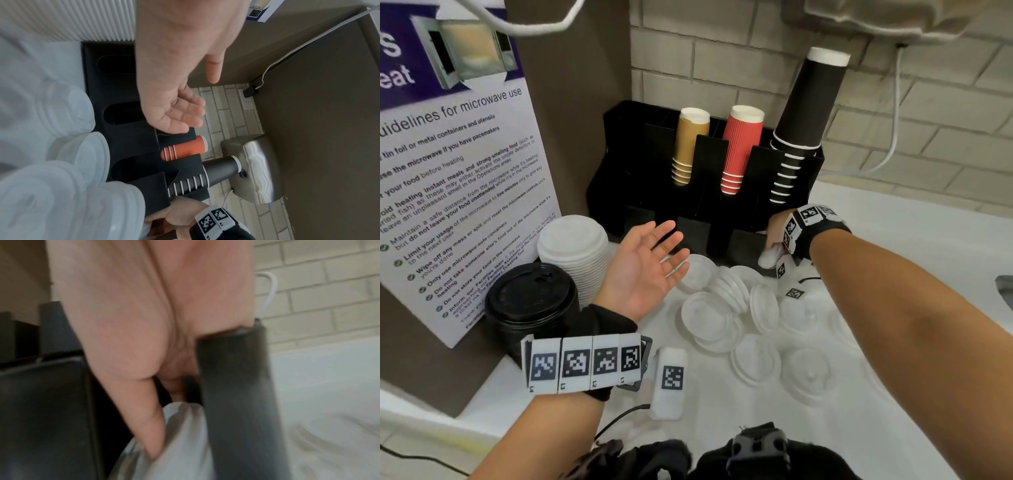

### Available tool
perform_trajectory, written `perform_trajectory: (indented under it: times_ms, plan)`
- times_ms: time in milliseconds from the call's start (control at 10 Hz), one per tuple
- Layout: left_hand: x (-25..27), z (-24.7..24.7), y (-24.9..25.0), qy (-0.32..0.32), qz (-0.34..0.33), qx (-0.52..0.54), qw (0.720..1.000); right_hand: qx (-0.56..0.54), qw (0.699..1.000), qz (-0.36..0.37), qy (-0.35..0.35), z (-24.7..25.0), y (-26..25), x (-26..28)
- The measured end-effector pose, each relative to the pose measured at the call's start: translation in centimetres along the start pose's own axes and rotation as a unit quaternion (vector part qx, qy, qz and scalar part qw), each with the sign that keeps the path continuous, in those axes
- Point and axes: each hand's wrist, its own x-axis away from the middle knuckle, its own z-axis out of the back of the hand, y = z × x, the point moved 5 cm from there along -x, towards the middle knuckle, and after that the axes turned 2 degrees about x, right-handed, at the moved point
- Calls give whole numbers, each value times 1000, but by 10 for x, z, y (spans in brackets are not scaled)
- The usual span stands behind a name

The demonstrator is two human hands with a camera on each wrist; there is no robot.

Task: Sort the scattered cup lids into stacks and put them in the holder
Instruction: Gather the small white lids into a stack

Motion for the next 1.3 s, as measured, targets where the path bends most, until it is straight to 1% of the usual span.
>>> perform_trajectory:
  times_ms: [100,200,300,400,500,600,700,800,900,1000,1100,1200,1300]
  plan:
    - [1,-3,-1,-9,1,-3,1000,67,997,37,-20,-2,3,0]
    - [1,-1,0,-15,-2,-7,1000,47,997,54,18,3,-10,14]
    - [1,3,3,-12,-6,-13,1000,59,996,73,11,1,-11,10]
    - [2,7,4,-8,-6,-20,1000,74,990,87,88,7,-10,20]
    - [0,6,5,-8,-6,-41,999,57,984,64,153,36,-13,41]
    - [-4,3,4,1,-17,-74,997,-80,975,42,202,71,-14,71]
    - [-6,-5,2,-7,-38,-115,993,-388,897,155,148,63,-29,122]
    - [-6,-20,-2,-54,-48,-138,988,-562,794,233,15,23,-56,166]
    - [-6,-33,-1,-103,-63,-132,984,-580,776,245,-18,-7,-75,181]
    - [-4,-37,-1,-112,-72,-126,983,-560,796,227,-13,-29,-82,186]
    - [-1,-32,-2,-90,-75,-113,987,-467,846,251,55,-34,-80,190]
    - [1,-27,-3,-81,-65,-79,991,-450,836,303,82,-32,-79,197]
    - [3,-26,-3,-105,-65,-50,991,-441,824,345,87,-34,-83,203]
